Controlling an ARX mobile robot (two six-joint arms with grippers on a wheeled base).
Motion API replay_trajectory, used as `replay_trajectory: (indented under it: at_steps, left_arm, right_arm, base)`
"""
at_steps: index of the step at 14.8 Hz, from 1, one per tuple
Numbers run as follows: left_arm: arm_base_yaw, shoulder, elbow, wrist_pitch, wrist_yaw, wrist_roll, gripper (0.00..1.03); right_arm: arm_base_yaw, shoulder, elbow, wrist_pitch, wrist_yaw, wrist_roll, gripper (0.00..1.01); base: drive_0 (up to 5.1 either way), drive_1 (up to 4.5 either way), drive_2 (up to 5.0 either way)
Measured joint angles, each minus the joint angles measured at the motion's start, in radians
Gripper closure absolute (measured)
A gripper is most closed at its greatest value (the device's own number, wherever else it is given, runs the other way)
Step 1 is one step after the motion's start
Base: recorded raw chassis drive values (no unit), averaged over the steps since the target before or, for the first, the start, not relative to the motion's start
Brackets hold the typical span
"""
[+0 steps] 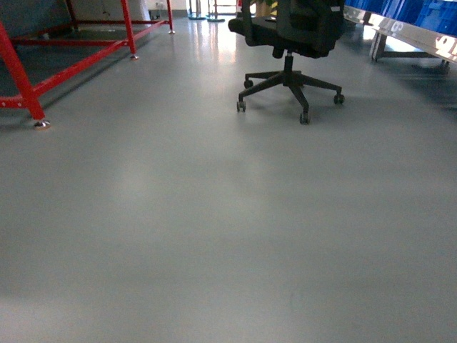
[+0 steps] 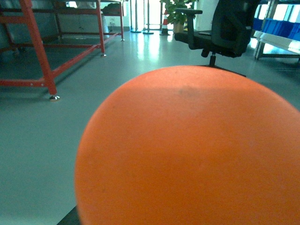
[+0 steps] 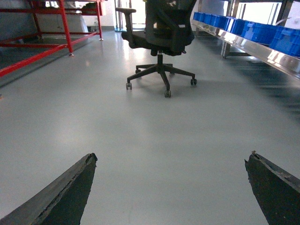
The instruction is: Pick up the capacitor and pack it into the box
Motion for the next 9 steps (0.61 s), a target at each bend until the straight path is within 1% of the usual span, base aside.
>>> replay_trajectory:
  at_steps: [9]
  left_arm:
    - [0.000,0.000,0.000,-0.001,0.000,0.000,0.59]
  right_arm:
    - [0.000,0.000,0.000,0.000,0.000,0.000,0.03]
  base:
    - [-5.0,2.48,2.5]
